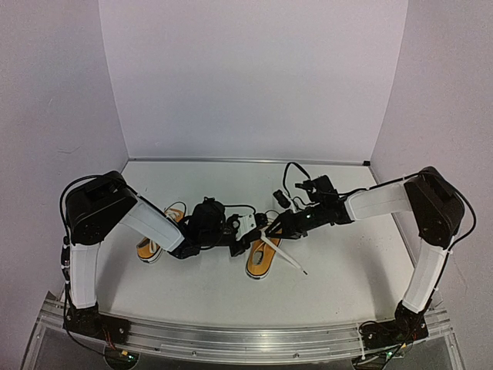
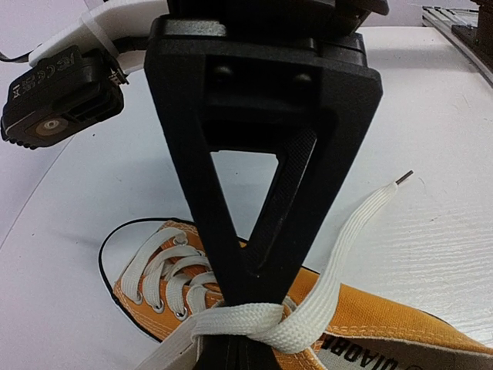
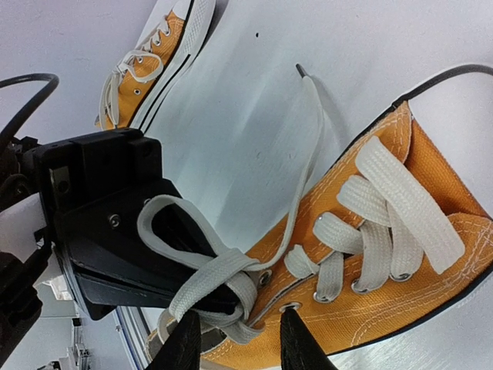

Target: Tie the shoes

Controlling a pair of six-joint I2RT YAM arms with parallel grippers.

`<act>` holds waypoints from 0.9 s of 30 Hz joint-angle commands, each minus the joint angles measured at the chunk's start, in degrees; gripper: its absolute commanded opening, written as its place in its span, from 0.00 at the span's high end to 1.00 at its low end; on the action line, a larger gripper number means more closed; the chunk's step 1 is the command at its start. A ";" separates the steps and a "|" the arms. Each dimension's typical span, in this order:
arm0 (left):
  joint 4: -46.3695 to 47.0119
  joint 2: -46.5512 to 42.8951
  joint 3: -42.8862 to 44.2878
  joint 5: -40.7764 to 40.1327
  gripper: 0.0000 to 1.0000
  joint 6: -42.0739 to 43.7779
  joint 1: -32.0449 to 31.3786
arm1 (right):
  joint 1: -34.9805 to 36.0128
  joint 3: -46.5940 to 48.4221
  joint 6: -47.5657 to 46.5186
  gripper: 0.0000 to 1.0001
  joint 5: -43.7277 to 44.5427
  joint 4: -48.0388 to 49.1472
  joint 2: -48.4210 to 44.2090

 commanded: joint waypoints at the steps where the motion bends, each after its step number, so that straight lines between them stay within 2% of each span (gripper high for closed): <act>1: 1.26 -0.06 1.20 1.52 1.00 0.87 -0.49 | 0.63 1.47 0.39 0.67 -1.07 2.70 0.09; 11: 1.89 0.37 1.47 2.11 1.00 1.82 -0.51 | 1.44 2.10 0.39 0.69 -1.22 2.82 1.91; 13: 1.86 0.32 1.45 2.09 1.00 2.24 -0.51 | 1.43 1.99 0.29 0.76 -1.24 2.82 1.91; 17: 1.42 0.03 1.36 1.66 1.00 2.93 -0.53 | 1.48 1.51 0.13 0.99 0.02 2.50 0.83; 27: -0.86 -2.69 -1.16 -1.16 1.00 4.88 -0.43 | 0.94 1.03 -1.91 1.00 3.38 -0.24 -3.25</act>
